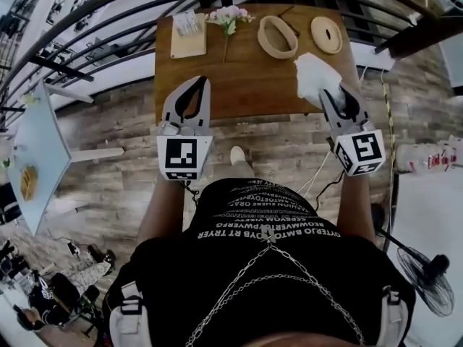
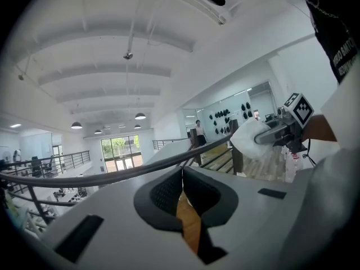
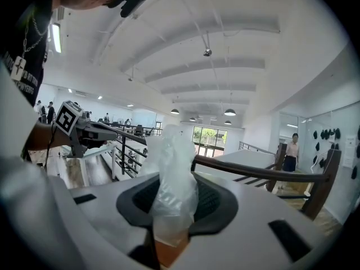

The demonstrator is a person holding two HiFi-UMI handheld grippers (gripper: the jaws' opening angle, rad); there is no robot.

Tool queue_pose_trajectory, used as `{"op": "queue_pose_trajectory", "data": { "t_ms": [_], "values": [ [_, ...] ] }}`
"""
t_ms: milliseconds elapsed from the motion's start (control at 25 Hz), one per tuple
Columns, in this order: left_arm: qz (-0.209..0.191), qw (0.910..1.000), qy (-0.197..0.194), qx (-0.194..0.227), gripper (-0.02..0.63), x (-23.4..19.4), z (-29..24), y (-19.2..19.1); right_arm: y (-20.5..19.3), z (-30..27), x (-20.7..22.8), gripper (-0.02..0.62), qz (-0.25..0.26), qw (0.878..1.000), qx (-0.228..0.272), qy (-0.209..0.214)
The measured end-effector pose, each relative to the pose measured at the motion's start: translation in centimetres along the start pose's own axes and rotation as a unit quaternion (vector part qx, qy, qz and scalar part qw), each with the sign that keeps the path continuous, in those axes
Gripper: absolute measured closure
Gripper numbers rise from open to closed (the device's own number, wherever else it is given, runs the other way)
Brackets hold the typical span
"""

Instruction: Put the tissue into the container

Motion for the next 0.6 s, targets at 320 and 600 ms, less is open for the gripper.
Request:
{"op": "queue_pose_trajectory", "data": {
  "t_ms": [320,600],
  "values": [
    [-0.006,0.9999,-0.013,0.010,0.577,-5.2,-4.9,0.8,3.3,-5.6,2.2,0.476,0.014,0.999,0.016,-0.028],
    [-0.011,0.9992,-0.037,0.010,0.577,-6.9,-8.0,0.8,5.2,-8.4,3.1,0.476,0.026,0.998,0.028,-0.046]
  ]
}}
Point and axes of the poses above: the fingertips, and each gripper's own axes: z backward along the fingers, x to its right, y out of its top, the point moved 4 cm from there along z, backward along the fingers, and after that the axes turned 6 degrees about -y, right-handed, at the moved point
